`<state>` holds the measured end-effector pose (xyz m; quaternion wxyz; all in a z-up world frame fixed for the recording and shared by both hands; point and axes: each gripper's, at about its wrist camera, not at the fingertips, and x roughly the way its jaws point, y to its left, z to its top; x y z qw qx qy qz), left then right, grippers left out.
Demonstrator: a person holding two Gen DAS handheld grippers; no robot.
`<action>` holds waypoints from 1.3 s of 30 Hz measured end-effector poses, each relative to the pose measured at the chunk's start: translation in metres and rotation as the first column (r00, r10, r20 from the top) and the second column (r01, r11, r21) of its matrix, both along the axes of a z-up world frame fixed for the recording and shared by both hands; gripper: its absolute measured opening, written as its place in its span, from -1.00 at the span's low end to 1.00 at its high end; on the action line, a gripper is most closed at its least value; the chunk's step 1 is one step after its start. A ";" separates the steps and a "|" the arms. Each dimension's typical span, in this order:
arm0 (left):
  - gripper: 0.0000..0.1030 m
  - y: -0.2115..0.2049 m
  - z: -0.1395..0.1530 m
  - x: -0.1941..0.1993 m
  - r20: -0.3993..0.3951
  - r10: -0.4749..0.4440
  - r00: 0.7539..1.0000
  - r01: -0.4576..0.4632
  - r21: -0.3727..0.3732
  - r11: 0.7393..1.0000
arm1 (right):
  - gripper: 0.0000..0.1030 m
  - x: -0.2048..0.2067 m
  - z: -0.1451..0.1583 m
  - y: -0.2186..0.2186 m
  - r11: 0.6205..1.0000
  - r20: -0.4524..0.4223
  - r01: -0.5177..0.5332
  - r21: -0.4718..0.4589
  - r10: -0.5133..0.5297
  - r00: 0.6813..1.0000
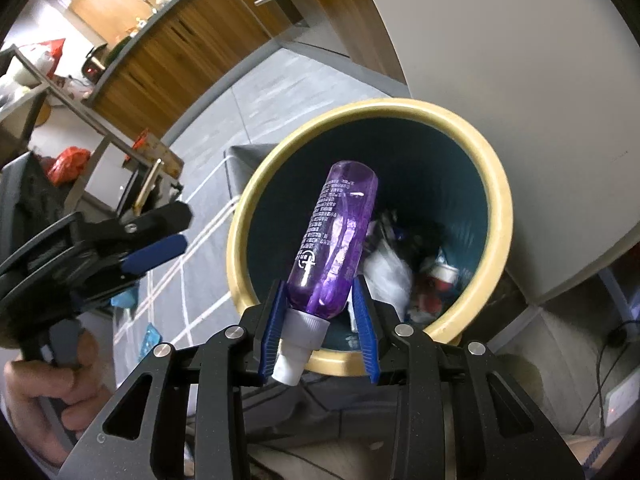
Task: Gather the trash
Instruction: 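Open both grippers to drop the bag and bottle into the bin, then grasp the blue blister pack with left gripper while right gripper reaches the blue mask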
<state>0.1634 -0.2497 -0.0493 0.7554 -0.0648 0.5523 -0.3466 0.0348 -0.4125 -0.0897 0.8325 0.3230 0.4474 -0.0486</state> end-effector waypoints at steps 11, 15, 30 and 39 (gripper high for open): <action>0.25 0.014 0.010 -0.001 0.032 -0.005 0.999 0.004 0.031 1.000 | -0.11 0.005 -0.002 -0.005 1.000 -0.004 0.028 0.010 -0.028 1.000; 0.29 0.026 0.018 -0.001 0.064 0.005 0.998 -0.008 0.043 0.999 | -0.08 0.006 0.003 0.004 1.000 0.009 0.006 -0.006 -0.006 1.000; 0.53 0.119 0.021 0.008 0.158 0.100 0.982 -0.128 0.175 0.976 | 0.22 0.027 0.025 0.077 0.979 0.048 -0.177 -0.096 0.182 0.982; 0.59 0.206 0.017 0.032 0.187 0.229 0.955 -0.273 0.264 0.925 | 0.26 0.036 0.026 0.141 0.942 0.033 -0.320 -0.101 0.325 0.945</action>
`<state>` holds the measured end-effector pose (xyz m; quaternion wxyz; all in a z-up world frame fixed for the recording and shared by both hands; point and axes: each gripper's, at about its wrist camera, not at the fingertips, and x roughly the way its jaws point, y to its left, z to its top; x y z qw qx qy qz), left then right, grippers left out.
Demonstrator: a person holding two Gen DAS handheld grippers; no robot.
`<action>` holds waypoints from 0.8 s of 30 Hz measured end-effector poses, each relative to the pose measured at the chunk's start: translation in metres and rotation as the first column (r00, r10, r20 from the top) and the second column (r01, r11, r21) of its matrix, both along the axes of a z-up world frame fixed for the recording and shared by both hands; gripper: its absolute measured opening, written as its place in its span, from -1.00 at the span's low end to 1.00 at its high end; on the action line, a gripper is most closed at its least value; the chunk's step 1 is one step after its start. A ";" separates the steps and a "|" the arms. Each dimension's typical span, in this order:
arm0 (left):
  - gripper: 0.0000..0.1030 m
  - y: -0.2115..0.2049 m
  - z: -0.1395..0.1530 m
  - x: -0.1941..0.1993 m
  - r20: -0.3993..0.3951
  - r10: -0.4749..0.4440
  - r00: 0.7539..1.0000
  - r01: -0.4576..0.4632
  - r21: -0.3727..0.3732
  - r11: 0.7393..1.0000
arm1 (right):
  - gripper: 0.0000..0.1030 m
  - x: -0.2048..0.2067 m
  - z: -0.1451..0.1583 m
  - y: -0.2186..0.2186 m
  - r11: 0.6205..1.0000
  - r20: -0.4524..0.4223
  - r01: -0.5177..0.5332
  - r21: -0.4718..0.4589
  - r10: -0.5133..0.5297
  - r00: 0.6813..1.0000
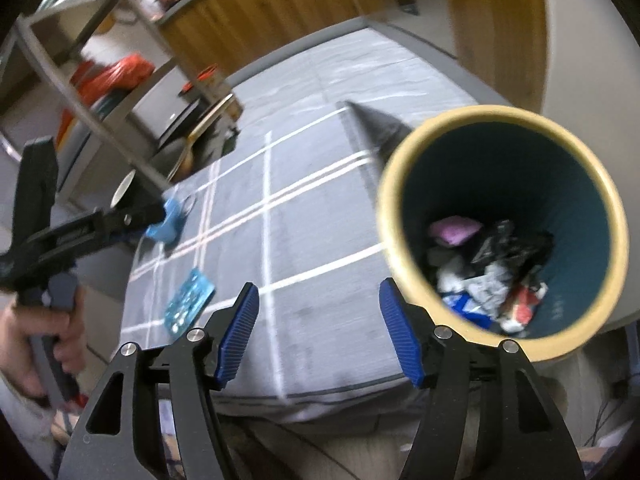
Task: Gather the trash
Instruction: 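Grasp the blue blister pack with left gripper while right gripper reaches the blue mask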
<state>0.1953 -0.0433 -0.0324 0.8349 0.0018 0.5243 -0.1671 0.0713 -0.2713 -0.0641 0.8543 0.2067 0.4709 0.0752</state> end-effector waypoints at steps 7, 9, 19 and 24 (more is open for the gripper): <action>0.59 0.031 -0.018 0.002 -0.055 -0.007 0.998 0.013 0.114 0.993 | 0.29 0.003 -0.001 0.037 0.997 -0.010 -0.083 -0.006 0.083 0.997; 0.59 0.028 -0.031 -0.003 -0.086 -0.061 0.994 0.073 0.144 0.987 | 0.29 0.004 -0.001 0.041 0.996 -0.012 -0.085 -0.003 0.085 0.996; 0.66 0.006 -0.087 -0.023 -0.182 -0.234 0.955 0.278 0.275 0.920 | 0.29 0.005 -0.002 0.041 0.997 -0.011 -0.081 0.010 0.081 0.997; 0.66 0.004 -0.109 -0.027 -0.234 -0.245 0.941 0.311 0.306 0.900 | 0.29 0.004 -0.001 0.039 0.997 -0.010 -0.072 0.016 0.072 0.997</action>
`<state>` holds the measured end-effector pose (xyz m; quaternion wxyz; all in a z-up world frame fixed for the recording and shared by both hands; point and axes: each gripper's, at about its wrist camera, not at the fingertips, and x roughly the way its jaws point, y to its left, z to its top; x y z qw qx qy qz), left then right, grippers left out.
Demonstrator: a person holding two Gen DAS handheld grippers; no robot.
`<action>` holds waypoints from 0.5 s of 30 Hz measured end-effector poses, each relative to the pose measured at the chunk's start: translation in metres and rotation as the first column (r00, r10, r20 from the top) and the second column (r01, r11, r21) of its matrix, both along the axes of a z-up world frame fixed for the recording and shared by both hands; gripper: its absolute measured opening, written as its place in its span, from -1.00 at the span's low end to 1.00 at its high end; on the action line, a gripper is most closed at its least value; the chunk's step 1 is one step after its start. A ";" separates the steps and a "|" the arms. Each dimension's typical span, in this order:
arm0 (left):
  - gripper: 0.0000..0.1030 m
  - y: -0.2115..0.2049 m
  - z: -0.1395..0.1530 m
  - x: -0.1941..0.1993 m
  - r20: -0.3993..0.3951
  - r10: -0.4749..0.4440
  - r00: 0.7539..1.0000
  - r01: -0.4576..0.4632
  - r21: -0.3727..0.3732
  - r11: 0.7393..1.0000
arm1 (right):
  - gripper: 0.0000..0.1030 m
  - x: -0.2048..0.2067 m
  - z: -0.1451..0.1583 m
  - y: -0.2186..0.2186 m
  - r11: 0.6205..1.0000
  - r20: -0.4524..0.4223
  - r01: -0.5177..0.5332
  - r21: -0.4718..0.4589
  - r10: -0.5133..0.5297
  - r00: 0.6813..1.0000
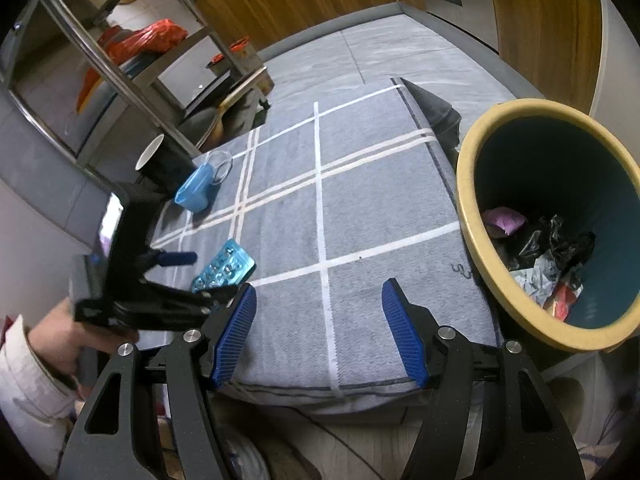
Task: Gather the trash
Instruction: 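Grasp the blue blister pack with left gripper while right gripper reaches the blue mask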
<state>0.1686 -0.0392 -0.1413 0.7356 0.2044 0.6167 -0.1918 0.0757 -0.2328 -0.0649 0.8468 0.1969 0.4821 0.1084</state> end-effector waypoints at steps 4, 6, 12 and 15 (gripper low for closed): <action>0.68 0.006 -0.002 -0.002 -0.008 0.027 1.000 -0.027 -0.040 0.999 | 0.29 0.001 0.001 0.001 1.000 0.002 -0.002 0.003 0.002 1.000; 0.59 0.007 -0.002 -0.003 -0.015 0.034 0.999 -0.035 -0.059 0.998 | 0.29 0.002 0.001 0.002 1.000 0.001 -0.004 0.003 0.004 1.000; 0.33 0.009 0.004 -0.008 -0.032 0.037 0.999 -0.040 -0.069 0.997 | 0.29 0.004 0.001 0.005 1.000 -0.002 -0.004 0.015 0.004 1.000; 0.32 0.015 0.020 -0.001 -0.013 0.070 0.997 -0.071 -0.090 0.993 | 0.29 0.006 0.003 0.008 1.000 -0.001 -0.008 0.017 0.008 1.000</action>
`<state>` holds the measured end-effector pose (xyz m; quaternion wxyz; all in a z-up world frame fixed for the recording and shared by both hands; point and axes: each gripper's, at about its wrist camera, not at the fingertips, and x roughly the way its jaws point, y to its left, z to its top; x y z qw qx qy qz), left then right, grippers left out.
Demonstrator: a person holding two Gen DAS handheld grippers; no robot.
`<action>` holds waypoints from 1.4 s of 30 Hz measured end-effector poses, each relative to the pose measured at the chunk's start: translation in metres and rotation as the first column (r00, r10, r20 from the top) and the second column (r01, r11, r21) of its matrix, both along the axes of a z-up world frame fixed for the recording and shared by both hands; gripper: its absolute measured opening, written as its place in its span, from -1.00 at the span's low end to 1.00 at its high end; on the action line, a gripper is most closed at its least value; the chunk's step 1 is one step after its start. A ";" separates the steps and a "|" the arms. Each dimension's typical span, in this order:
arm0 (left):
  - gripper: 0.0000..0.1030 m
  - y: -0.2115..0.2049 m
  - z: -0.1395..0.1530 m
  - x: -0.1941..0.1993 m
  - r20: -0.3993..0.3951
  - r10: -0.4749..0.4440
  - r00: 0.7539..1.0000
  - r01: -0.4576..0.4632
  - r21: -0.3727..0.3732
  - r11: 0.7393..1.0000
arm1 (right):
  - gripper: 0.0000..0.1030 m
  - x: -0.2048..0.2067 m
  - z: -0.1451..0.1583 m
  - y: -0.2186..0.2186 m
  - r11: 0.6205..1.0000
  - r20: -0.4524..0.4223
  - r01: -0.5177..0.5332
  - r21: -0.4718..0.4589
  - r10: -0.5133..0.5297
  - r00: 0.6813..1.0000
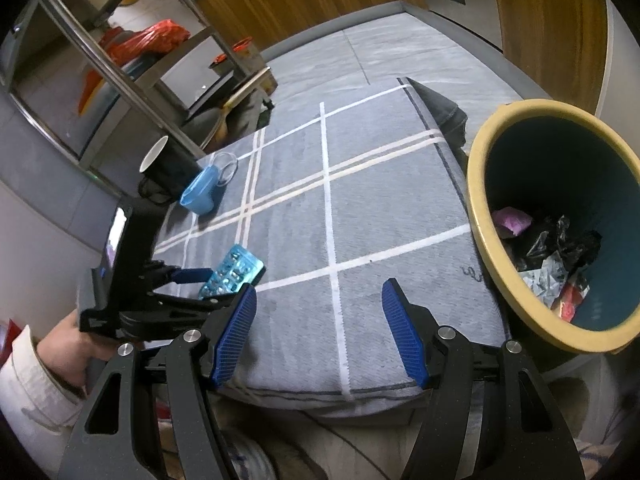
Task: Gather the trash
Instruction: 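Grasp the blue blister pack with left gripper while right gripper reaches the blue mask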
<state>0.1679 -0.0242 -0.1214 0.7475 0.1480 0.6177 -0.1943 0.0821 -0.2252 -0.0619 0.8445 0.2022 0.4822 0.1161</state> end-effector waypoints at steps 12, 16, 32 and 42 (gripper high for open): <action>0.33 0.064 0.153 0.014 0.257 0.248 0.934 -0.190 -0.228 0.955 | 0.29 0.038 0.012 0.045 0.994 0.007 -0.106 0.002 0.106 0.994; 0.33 0.090 0.187 0.024 0.312 0.317 0.895 -0.233 -0.278 0.932 | 0.29 0.063 0.021 0.077 0.989 0.018 -0.150 0.014 0.150 0.989; 0.33 0.139 0.221 0.024 0.342 0.457 0.821 -0.315 -0.396 0.862 | 0.25 0.183 -0.008 0.215 0.970 -0.045 -0.242 0.035 0.243 0.969; 0.33 0.140 0.223 0.024 0.338 0.480 0.810 -0.323 -0.425 0.845 | -0.53 0.210 -0.048 0.226 0.977 -0.116 -0.207 0.045 0.210 0.971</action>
